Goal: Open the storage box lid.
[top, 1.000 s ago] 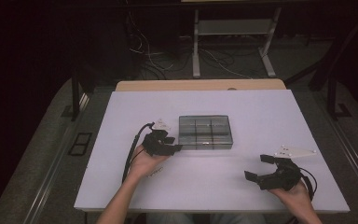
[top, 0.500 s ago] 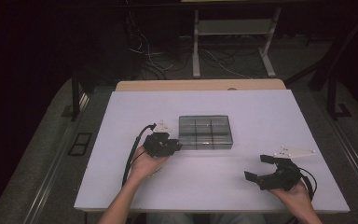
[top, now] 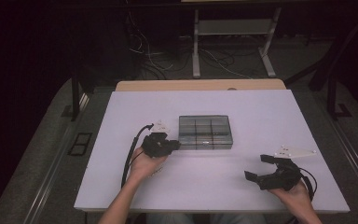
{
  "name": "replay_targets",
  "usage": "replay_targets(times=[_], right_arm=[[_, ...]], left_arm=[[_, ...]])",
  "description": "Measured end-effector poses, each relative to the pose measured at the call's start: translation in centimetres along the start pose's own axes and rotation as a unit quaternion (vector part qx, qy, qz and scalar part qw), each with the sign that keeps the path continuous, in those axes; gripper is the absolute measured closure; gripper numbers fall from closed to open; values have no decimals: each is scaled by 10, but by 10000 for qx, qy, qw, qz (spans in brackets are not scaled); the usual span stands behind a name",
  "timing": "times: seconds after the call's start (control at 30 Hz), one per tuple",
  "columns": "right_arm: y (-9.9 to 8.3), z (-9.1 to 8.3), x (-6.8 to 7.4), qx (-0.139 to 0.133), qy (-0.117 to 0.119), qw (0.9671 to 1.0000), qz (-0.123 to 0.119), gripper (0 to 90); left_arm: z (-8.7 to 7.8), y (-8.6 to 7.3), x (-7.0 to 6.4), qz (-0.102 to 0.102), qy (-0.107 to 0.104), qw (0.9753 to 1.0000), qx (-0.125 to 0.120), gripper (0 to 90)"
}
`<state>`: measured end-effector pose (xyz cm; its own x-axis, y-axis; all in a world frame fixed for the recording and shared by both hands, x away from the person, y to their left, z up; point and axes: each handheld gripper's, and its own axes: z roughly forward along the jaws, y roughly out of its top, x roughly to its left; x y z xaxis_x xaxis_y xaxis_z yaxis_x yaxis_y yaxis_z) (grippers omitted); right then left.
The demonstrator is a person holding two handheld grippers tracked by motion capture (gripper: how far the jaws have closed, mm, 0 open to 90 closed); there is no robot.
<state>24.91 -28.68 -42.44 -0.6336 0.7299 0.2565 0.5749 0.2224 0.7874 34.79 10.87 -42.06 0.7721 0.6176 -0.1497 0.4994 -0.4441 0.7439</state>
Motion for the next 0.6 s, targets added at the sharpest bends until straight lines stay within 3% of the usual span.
replay_targets(times=[0.3, 0.5, 0.6], right_arm=[[0, 0, 0, -5, 2, 10000, 15, 5], [0, 0, 0, -29, 3, 10000, 28, 5], [4, -1, 0, 8, -6, 10000, 20, 5]], left_arm=[[-2, 1, 0, -11, -46, 9999, -117, 826], [-3, 2, 1, -104, -133, 9993, -336, 867], [-4, 3, 0, -56, -108, 9991, -397, 889]])
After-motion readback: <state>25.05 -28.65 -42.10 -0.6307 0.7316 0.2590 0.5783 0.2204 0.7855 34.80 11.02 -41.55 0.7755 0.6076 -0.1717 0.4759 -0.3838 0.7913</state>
